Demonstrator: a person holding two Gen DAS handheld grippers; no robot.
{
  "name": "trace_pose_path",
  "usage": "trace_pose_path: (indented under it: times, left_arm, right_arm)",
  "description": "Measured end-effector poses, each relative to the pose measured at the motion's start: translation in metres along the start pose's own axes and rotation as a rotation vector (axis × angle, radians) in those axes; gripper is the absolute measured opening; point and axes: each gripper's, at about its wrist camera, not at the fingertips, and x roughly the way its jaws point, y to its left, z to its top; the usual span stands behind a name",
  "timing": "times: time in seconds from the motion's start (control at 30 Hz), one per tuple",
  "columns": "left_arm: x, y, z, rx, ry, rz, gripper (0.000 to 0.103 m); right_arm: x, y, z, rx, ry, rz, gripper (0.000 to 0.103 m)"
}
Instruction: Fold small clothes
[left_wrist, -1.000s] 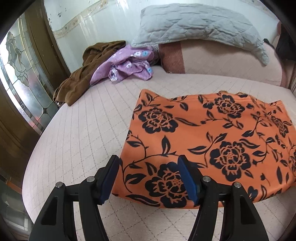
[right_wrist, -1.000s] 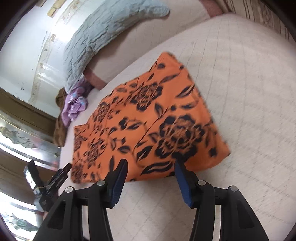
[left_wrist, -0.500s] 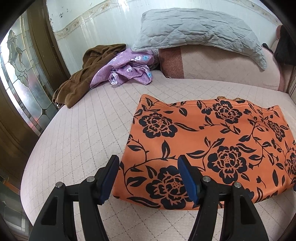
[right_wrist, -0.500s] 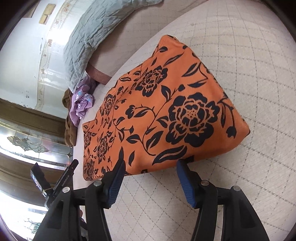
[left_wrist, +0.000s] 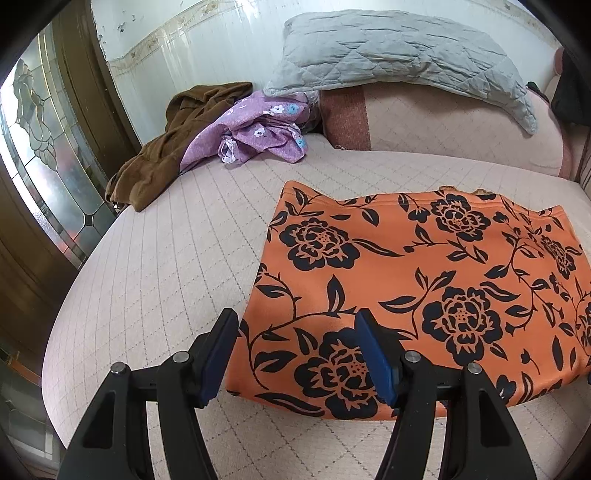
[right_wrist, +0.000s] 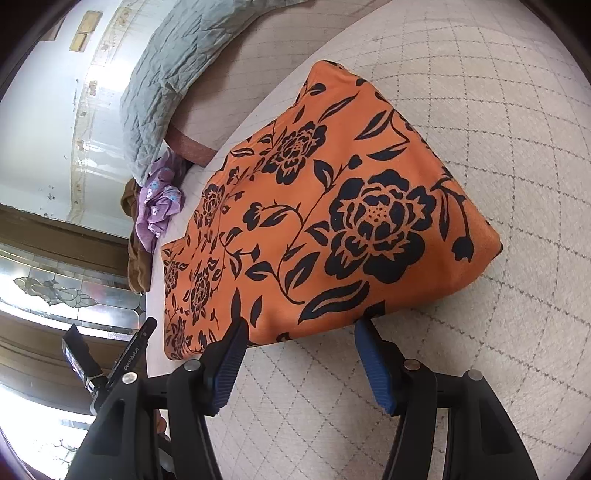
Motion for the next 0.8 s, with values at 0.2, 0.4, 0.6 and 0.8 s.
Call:
trace_pose_path:
  times: [0.2, 0.4, 0.6, 0.8]
  left_arm:
    - [0.002, 0.000, 0.000, 0.001, 0.002, 0.003, 0.066]
    - [0.006, -0.020, -0.006, 0.051, 0.027, -0.034, 0.066]
    - [0.006, -0.043, -0.013, 0.102, 0.044, -0.084, 0.066]
    - [0.021, -0.059, -0.021, 0.142, 0.099, -0.087, 0.066]
  right_arm:
    - [-0.006, -0.001, 0.001, -0.016, -0.014, 0.002, 0.065]
    - [-0.007, 0.024, -0.003, -0.125, -0.015, 0.059, 0.065]
    - [-0.001, 0.036, -0.001, -0.140, -0.075, -0.012, 0.065]
    - [0.014, 0.032, 0.008, -0.075, -0.113, -0.062, 0.063]
